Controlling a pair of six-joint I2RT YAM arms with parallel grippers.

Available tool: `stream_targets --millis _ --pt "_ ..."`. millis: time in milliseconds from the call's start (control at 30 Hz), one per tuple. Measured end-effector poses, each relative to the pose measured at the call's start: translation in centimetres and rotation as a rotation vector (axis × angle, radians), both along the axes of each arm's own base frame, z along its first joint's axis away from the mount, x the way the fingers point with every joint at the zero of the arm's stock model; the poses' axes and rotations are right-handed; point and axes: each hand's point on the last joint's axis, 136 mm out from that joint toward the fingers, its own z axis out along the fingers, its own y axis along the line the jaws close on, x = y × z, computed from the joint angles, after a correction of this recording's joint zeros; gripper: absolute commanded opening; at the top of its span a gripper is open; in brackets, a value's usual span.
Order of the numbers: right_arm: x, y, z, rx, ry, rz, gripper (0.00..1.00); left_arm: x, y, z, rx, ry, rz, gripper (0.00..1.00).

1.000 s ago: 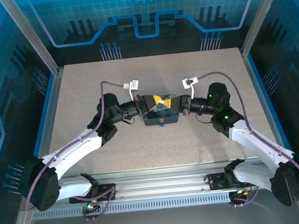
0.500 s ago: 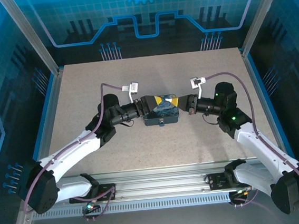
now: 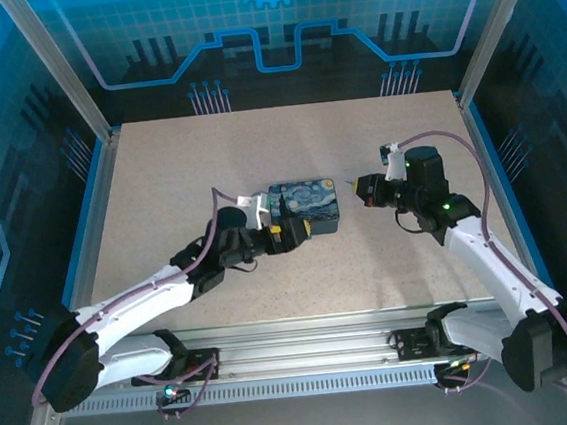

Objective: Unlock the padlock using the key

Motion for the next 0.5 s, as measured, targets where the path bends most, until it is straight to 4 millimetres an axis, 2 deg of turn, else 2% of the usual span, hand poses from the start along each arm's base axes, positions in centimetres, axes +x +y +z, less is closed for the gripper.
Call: stream_targets --millis 100,233,500 --pt "1.0 -1.2 -2.1 -0.084 0.05 -0.057 0.0 -0.3 -0.4 -2.9 0.083 -0.005 0.001 0.99" --pt "2.3 -2.3 -4.0 -0.164 0.092 -0.106 0.0 0.0 -0.9 -5.8 0.146 -0.025 0.002 0.99" --pt "4.0 -3.0 -7.3 -0.249 0.164 -0.145 0.0 1.7 -2.2 -8.8 0.171 -0.087 0.005 0.99"
